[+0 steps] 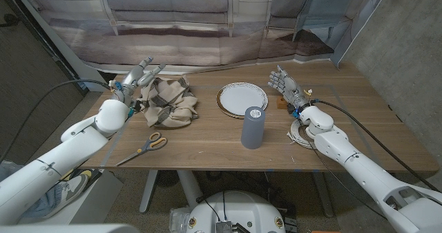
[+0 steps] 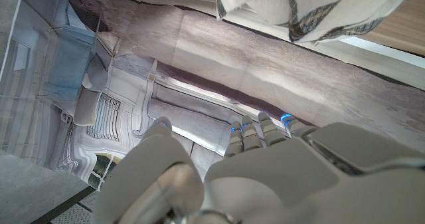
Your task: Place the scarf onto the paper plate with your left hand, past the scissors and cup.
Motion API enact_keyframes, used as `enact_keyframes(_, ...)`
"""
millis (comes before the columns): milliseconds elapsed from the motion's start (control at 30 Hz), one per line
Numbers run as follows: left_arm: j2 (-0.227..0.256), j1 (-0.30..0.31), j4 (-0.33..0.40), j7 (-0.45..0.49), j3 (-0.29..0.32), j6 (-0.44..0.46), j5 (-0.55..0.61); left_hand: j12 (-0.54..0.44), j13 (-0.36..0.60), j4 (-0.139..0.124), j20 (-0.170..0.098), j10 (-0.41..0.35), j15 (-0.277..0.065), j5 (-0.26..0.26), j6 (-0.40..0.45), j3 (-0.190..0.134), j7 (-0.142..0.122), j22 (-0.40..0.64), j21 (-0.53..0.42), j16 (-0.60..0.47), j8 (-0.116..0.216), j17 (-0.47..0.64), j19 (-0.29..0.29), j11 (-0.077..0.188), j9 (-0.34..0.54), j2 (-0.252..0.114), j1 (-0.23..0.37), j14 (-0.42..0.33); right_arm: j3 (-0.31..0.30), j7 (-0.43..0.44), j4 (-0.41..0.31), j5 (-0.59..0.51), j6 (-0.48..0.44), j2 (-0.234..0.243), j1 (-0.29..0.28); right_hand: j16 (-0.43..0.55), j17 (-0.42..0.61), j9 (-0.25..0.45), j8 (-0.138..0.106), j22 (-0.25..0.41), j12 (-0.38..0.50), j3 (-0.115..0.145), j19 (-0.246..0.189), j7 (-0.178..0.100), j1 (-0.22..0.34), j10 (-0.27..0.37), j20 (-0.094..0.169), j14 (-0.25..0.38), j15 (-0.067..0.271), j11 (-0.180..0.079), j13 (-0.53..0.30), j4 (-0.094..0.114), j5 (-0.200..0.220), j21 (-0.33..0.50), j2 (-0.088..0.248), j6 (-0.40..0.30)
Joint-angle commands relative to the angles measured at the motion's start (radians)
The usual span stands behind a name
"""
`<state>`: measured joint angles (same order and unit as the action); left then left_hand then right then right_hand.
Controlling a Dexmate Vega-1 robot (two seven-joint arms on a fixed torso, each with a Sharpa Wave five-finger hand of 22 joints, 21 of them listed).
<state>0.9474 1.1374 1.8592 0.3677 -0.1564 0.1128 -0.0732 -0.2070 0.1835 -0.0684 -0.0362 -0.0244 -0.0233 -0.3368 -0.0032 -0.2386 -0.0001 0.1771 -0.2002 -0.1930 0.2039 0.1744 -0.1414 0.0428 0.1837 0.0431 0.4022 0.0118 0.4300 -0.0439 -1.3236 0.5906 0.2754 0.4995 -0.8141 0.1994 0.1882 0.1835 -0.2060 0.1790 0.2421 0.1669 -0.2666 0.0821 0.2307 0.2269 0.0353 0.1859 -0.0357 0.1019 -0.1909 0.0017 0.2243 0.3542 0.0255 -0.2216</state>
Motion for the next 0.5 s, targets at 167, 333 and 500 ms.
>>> enact_keyframes(167,-0.004,-0.006,-0.006,-0.003,0.011,0.018,-0.011,-0.005,0.004,0.002,-0.001,-0.011,-0.001,-0.008,0.011,0.001,0.002,0.002,-0.002,-0.001,0.002,0.005,0.006,0.003,0.003,-0.003,0.014,-0.012,0.02,-0.018,0.049,-0.012,0.023,-0.026,0.017,-0.004,0.003,0.006,0.003,0.004,-0.004,0.001,0.011,-0.002,0.001,0.003,-0.003,-0.004,-0.006,-0.001,-0.003,-0.003,-0.006,-0.007,0.01,-0.01)
enact_keyframes(333,0.001,-0.037,-0.005,-0.009,-0.026,0.07,0.018,-0.004,0.004,0.002,0.0,-0.01,-0.003,-0.009,0.012,0.001,0.001,0.002,-0.002,-0.001,0.002,0.006,0.006,0.005,0.003,-0.004,0.015,-0.014,0.02,-0.025,0.053,-0.013,0.021,-0.021,0.02,-0.004,0.003,0.006,0.003,0.004,-0.004,0.001,0.011,-0.003,0.001,0.004,-0.003,-0.004,-0.004,-0.001,-0.003,-0.003,-0.006,-0.008,0.01,-0.011)
enact_keyframes(500,0.005,-0.056,-0.002,-0.011,-0.048,0.096,0.033,-0.004,0.004,0.003,0.0,-0.011,-0.002,-0.01,0.013,0.002,0.0,0.002,-0.001,0.0,0.002,0.006,0.006,0.007,0.003,-0.005,0.016,-0.014,0.016,-0.028,0.045,-0.013,0.021,-0.01,0.016,-0.004,0.003,0.006,0.004,0.004,-0.004,0.0,0.011,-0.003,0.0,0.006,-0.003,-0.003,-0.006,-0.002,-0.003,-0.003,-0.006,-0.01,0.011,-0.011)
